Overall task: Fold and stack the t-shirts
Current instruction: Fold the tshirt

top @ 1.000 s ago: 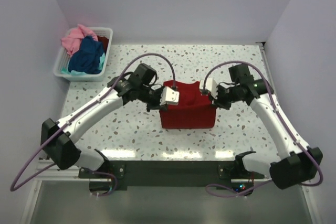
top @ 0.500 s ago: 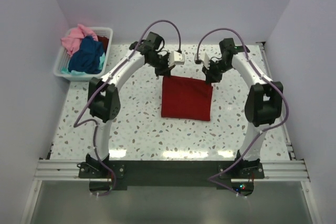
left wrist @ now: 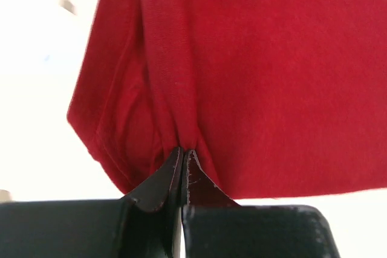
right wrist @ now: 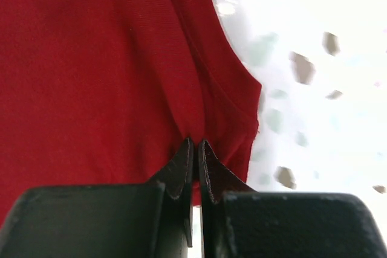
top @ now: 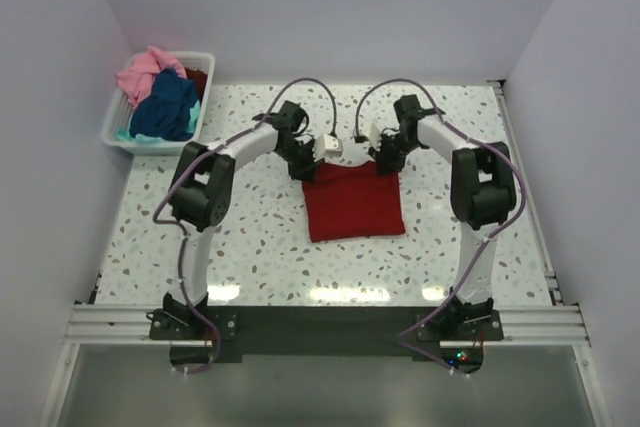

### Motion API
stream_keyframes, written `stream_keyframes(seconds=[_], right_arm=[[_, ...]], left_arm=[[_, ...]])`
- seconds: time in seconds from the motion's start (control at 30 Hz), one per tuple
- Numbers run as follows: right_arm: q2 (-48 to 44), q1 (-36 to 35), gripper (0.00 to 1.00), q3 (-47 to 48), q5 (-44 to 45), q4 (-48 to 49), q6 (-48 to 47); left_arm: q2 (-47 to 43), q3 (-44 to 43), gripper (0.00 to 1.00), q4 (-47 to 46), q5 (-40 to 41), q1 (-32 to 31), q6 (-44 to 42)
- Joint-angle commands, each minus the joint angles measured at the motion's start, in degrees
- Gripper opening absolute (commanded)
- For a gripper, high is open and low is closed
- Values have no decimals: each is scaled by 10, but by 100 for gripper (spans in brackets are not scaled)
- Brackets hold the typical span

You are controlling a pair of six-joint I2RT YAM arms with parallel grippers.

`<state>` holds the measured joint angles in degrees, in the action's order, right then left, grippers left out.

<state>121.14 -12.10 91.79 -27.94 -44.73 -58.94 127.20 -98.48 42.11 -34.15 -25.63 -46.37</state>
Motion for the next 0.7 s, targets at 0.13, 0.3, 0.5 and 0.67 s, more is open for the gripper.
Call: stream_keyframes(seconds=[0.13, 0.3, 0.5, 0.67], right_arm=[[-150, -40, 0, -108, -4, -9, 29], [-240, -35, 0, -130, -11, -57, 15], [-275, -25, 0, -88, -4, -155, -16], [-216, -7, 0, -80, 5, -143, -33]], left_arm=[[-209, 189, 0, -30, -36, -2, 56], [-282, 209, 0, -15, -57, -29, 74], [-294, 171, 0, -12, -70, -61, 96], [-218, 110, 0, -3, -42, -53, 94]])
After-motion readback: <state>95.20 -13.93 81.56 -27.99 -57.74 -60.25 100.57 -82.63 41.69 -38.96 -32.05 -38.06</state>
